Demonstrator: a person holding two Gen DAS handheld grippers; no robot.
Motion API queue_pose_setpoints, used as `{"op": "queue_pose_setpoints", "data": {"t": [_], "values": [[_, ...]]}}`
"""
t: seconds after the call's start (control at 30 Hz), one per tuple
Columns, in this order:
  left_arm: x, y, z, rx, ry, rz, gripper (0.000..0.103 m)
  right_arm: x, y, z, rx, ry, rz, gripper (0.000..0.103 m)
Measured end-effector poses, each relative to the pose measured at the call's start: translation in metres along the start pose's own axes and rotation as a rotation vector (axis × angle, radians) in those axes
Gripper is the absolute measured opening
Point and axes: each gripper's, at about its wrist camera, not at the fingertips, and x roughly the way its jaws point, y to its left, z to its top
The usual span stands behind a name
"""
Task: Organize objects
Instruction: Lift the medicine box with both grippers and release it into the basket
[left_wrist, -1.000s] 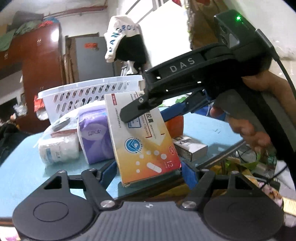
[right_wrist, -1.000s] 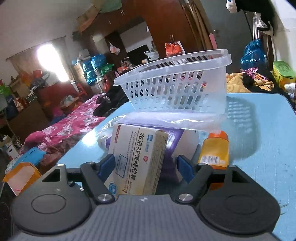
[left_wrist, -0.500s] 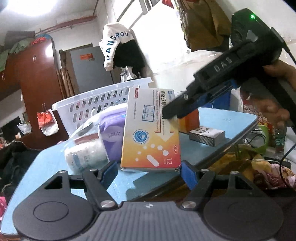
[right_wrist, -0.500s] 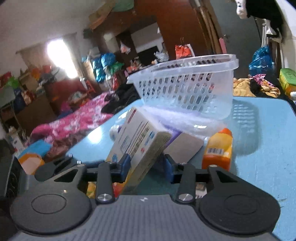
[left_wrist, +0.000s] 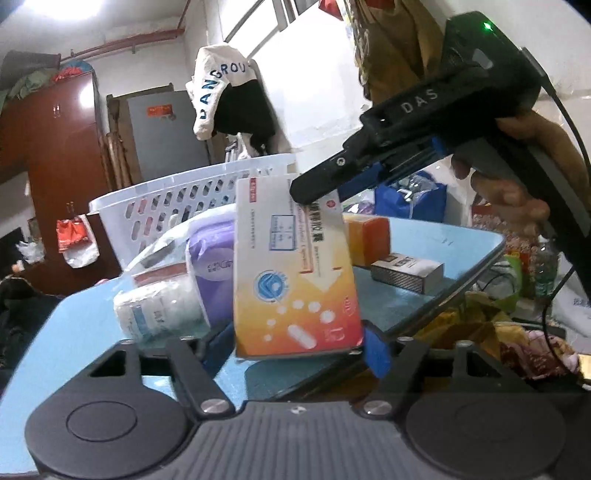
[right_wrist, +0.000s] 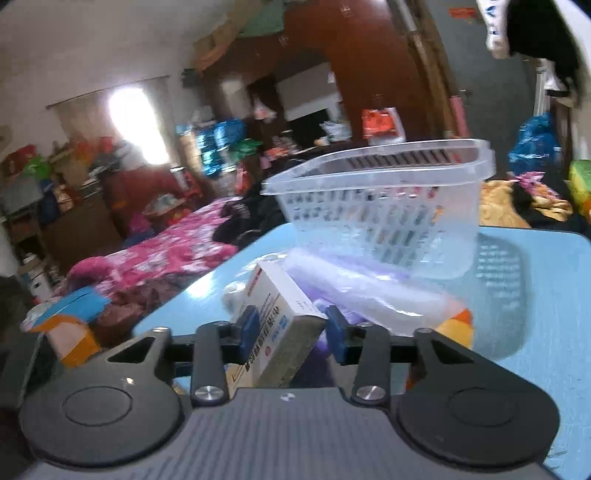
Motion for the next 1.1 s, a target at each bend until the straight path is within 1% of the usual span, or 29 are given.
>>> {"op": "queue_pose_setpoints", "data": {"t": [0.23, 0.47, 0.53, 0.67, 0.8, 0.97, 1.1], "values": [[-0.005, 0.000, 0.001, 0.015, -0.026, -0.023, 0.072, -0.013, -0.003, 0.002, 0.008, -0.020, 0.051, 0.035], [-0.015, 0.002, 0.017, 0.039, -0.080, -0.023, 0.072, -0.026, 0.009, 0.019, -0.028, -0.069, 0.045, 0.035], [-0.015, 0.004, 0.027, 0.051, -0.099, -0.015, 0.072, -0.026, 0.012, 0.031, -0.041, -0.086, 0.038, 0.035], [-0.009, 0.018, 0.056, 0.053, -0.150, -0.004, 0.072, -0.026, 0.019, 0.066, -0.090, -0.126, 0.010, 0.035], [0.010, 0.038, 0.086, 0.053, -0.180, 0.003, 0.072, -0.017, 0.022, 0.100, -0.122, -0.140, -0.029, 0.035], [0.038, 0.059, 0.117, 0.093, -0.172, 0.026, 0.072, 0.002, 0.012, 0.129, -0.109, -0.151, -0.038, 0.035], [0.056, 0.075, 0.140, 0.135, -0.153, 0.036, 0.072, 0.012, -0.005, 0.143, -0.076, -0.169, -0.032, 0.034]]}}
